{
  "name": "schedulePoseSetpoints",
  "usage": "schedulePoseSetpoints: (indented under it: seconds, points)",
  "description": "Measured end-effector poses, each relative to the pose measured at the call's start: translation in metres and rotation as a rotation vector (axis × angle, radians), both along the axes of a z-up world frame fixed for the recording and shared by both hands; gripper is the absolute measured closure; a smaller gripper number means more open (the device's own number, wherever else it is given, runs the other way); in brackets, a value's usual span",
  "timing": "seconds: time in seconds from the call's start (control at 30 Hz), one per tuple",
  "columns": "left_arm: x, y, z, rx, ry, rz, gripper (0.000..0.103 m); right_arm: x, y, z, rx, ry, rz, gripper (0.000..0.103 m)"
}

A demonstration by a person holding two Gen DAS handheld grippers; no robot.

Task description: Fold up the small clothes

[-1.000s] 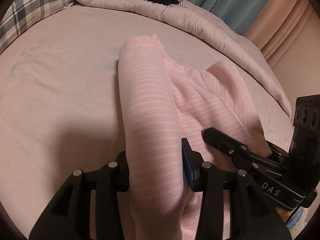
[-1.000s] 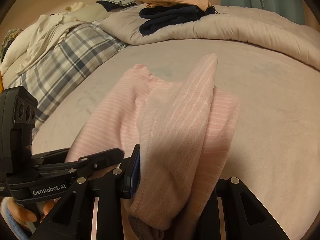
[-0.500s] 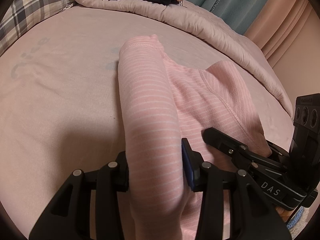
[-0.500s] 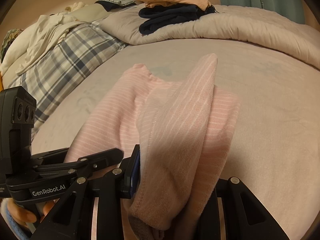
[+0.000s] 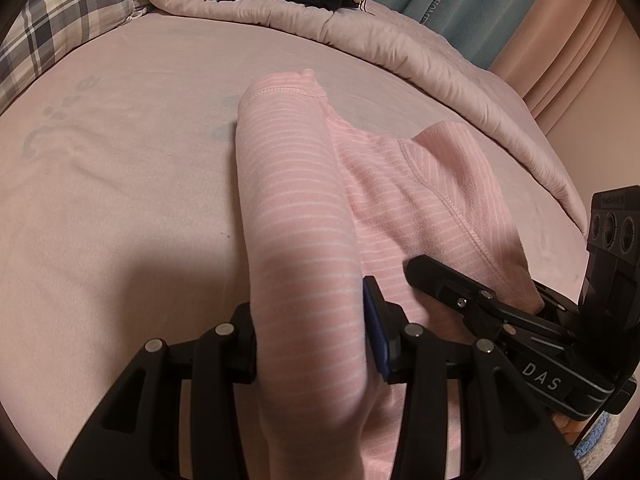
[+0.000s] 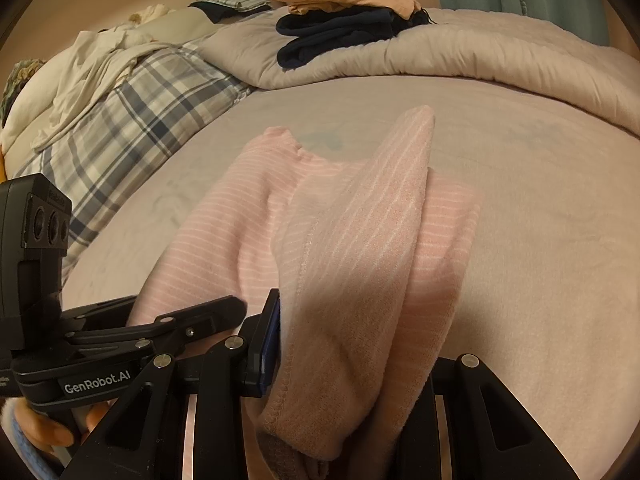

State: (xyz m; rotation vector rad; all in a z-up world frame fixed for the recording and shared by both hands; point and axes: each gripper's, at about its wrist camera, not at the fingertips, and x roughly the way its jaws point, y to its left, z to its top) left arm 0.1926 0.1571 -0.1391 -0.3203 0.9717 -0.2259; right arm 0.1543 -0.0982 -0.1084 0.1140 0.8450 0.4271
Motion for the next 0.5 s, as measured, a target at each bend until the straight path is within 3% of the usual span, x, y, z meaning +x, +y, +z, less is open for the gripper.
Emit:
schedulePoseSetpoints:
  seconds: [0.5]
  points:
    - [0.0001,-0.0004,-0.0001,0.001,-0.001,0.001,0.059,0.0002,-0.0007,-0.0002,0.001,0.002,-0.001,0.072]
